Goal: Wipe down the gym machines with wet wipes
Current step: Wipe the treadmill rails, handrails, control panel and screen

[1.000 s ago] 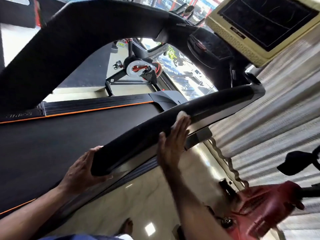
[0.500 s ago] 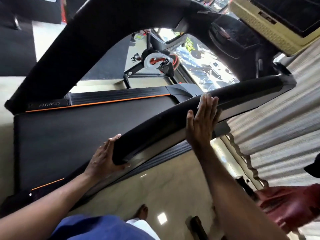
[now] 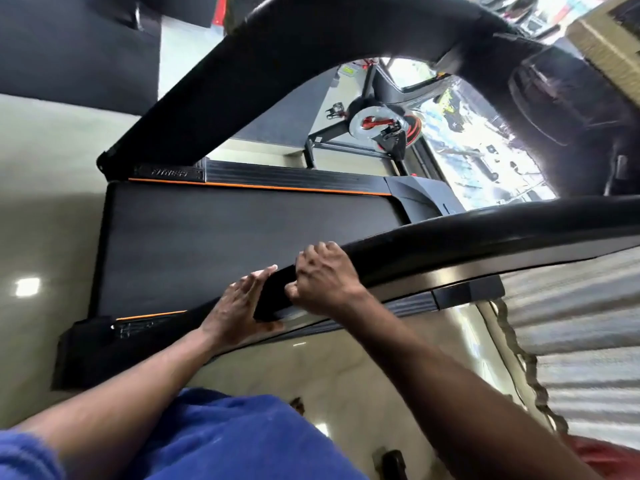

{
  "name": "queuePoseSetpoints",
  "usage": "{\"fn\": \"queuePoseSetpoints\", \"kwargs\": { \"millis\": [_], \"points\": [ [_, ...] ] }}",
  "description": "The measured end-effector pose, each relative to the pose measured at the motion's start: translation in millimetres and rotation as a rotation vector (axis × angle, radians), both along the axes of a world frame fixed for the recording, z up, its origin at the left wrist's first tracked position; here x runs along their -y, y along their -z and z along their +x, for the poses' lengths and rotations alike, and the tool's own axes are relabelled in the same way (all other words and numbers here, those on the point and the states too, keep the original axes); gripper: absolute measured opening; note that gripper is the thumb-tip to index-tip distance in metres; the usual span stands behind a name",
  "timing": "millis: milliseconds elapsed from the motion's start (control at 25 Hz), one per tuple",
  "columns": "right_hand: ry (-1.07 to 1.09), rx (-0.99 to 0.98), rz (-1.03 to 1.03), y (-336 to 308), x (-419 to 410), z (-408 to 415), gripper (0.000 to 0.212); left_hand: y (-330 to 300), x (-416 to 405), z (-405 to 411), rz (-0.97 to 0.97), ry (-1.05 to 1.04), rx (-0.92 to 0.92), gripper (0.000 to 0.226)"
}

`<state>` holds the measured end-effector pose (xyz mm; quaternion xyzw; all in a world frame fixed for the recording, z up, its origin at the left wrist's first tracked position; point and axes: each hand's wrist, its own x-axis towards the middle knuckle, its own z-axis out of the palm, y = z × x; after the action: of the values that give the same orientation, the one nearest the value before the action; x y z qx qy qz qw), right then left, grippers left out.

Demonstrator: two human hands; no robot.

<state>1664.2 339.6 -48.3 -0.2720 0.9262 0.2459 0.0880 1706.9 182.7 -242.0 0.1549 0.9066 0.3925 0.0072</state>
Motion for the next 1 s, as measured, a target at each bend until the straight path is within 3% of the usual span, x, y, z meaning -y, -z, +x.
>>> {"fn": "queuePoseSetpoints", "kwargs": {
  "millis": [160, 280, 400, 600, 760, 840, 1000],
  "points": [
    [-0.079, 0.004, -0.021, 18, -6, 6, 0.059, 8, 12, 3, -0.003, 0.038, 0.003, 0.110],
    [-0.119, -0.071, -0.137, -9, -35, 2, 0.053, 8, 18, -1, -0.022, 0.076, 0.025, 0.104],
    [-0.046, -0.183, -0.055, -43, -73, -2, 0.057, 12, 19, -2, -0.032, 0.097, 0.061, 0.097],
    [0.091, -0.075, -0.034, 5, -11, 2, 0.068, 10, 23, -2, 0.031, 0.123, 0.116, 0.068],
    [-0.128, -0.017, -0.102, 44, -20, 39, 0.079, 16, 33, 6, -0.015, 0.111, -0.107, 0.067],
    [-0.222, -0.085, -0.233, 41, -58, 64, 0.081, 23, 34, 11, -0.064, 0.147, -0.166, 0.068],
    [-0.159, -0.369, -0.365, 1, -127, 57, 0.074, 30, 32, 21, -0.100, 0.137, -0.144, 0.067]
  ]
}}
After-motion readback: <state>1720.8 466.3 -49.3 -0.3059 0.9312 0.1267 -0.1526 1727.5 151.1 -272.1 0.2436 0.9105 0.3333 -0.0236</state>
